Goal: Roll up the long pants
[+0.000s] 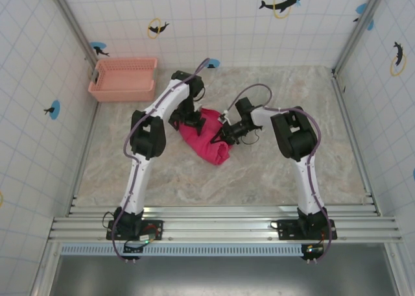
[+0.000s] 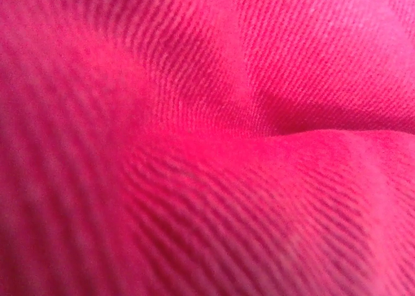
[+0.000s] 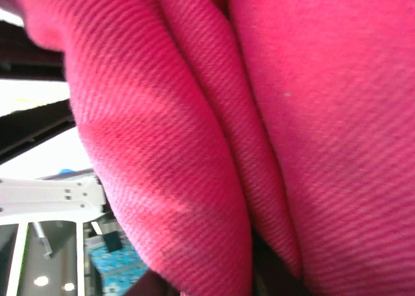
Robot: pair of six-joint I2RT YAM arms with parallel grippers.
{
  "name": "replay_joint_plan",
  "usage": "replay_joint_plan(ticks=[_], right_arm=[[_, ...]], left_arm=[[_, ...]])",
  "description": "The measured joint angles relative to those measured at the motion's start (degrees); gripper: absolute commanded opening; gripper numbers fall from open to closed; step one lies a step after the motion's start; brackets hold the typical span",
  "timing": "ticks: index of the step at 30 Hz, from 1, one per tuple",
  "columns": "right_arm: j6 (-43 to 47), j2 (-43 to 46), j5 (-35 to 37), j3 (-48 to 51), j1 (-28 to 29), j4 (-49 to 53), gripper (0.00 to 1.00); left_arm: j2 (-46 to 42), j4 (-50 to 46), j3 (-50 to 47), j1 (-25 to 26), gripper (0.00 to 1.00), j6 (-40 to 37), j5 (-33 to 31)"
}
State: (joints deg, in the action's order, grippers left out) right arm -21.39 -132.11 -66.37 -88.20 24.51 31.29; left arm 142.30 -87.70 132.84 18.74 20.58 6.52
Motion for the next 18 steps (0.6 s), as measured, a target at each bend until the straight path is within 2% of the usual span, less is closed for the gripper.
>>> replay_joint_plan(ticks=[2,7,8,11,14,18], right_arm=[[4.52,1.99,6.27,-1.97,1.4,5.68,0.41],[13.57,12.7,29.53,-3.37,8.87,14.93,0.5],[14.86,14.88,34.58,-3.34,10.88,15.93,0.55],[18.01,20.35,48.41,-2.16,17.22,16.72,0.64],[20.35,24.35,60.17,1.18,23.45,16.13,0.68],[22.32,25.94,72.22,4.09,29.11,15.41,0.69]], left_arm=[[0.98,-1.36,1.29,-0.44,0.97,0.04,0.79],[1.16,-1.84,1.29,-1.05,0.97,0.07,1.79],[1.2,-1.86,1.29,-1.16,0.98,0.07,2.01],[1.36,-1.9,1.29,-1.51,0.98,0.04,2.47],[1.4,-2.01,1.29,-1.7,0.98,0.04,2.86],[1.42,-1.92,0.96,-1.97,0.97,0.02,3.54]])
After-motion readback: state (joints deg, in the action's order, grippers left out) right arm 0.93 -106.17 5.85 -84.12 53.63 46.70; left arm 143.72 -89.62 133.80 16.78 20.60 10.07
